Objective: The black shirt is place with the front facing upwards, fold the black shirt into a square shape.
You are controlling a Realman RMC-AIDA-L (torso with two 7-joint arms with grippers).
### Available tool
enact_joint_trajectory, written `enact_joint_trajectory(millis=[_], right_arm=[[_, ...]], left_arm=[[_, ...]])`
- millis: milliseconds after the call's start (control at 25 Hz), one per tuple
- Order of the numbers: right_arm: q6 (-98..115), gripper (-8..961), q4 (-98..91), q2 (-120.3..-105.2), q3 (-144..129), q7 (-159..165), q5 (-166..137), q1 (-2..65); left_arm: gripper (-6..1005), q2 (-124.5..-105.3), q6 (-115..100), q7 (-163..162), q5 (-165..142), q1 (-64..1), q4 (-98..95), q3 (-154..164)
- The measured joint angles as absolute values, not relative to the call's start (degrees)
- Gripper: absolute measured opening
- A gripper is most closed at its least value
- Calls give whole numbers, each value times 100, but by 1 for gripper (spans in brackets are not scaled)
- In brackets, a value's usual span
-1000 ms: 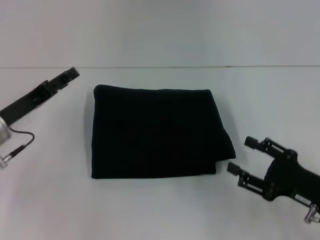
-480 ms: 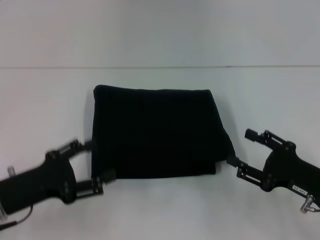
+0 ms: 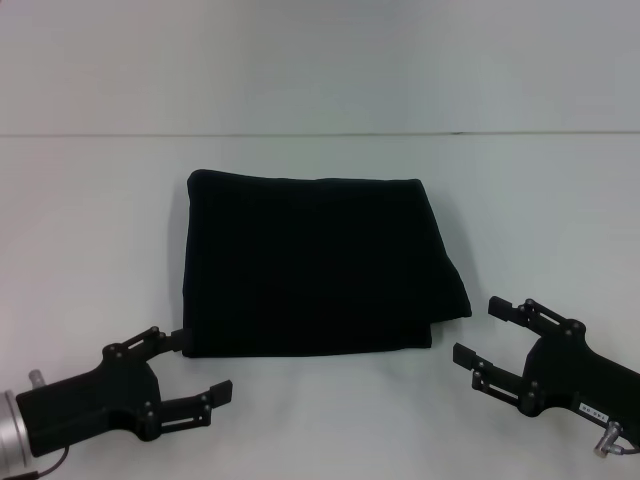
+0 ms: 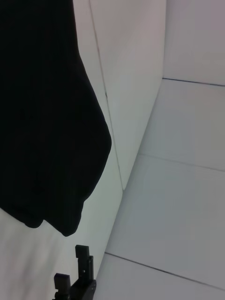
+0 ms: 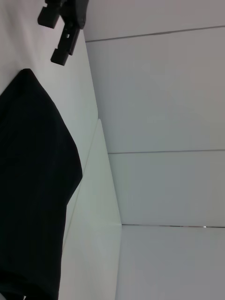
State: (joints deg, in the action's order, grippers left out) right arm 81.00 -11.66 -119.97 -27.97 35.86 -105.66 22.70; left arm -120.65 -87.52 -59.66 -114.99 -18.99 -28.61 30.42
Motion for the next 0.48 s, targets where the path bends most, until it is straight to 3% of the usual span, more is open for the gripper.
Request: enact_joint_trajectory(millis=[480], right_arm=[[8211, 802, -1169, -11989, -2793, 3585, -10550, 2267]], left_arm=[[946, -12038, -8792, -5997, -11480, -1920, -2880, 3026]])
